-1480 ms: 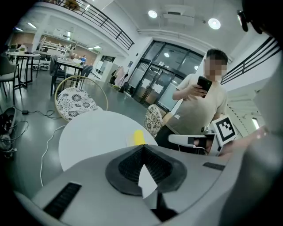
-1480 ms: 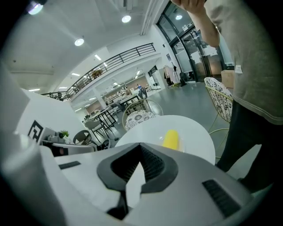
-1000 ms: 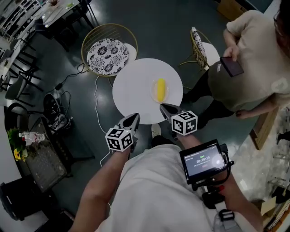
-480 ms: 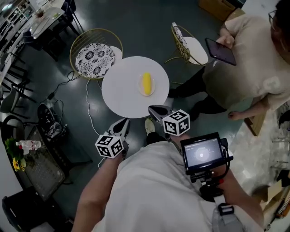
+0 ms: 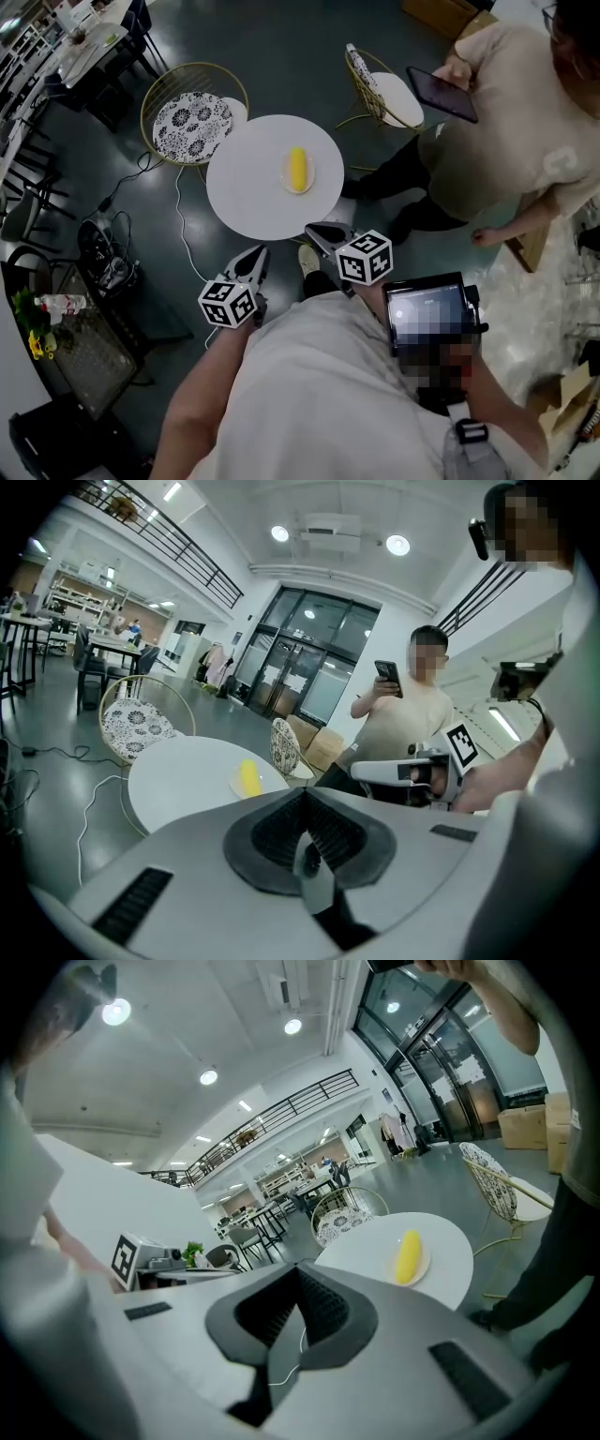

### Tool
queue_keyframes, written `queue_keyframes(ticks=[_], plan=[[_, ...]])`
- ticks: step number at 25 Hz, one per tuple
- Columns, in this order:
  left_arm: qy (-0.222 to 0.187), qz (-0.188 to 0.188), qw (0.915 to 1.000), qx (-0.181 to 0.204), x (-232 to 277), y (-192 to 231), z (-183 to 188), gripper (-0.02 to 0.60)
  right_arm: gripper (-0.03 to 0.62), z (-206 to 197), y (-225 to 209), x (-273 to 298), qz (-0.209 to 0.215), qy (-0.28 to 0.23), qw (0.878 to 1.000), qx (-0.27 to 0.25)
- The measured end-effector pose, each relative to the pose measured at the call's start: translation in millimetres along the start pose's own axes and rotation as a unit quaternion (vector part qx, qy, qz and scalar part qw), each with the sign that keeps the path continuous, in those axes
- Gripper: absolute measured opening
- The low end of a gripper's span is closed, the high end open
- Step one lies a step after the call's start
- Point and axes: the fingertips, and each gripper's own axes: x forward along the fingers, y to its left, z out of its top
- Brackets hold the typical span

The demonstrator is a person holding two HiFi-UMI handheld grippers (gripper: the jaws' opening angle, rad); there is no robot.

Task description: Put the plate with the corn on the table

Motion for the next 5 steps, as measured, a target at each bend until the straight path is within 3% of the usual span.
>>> queue_keyframes(ticks=[5], plan=[[0.006, -0.004, 1.0, 0.004, 29.9, -9.4, -7.8, 0.006, 0.008, -0.2, -22.3, -6.0, 0.003, -0.003, 1.0, 0.0]])
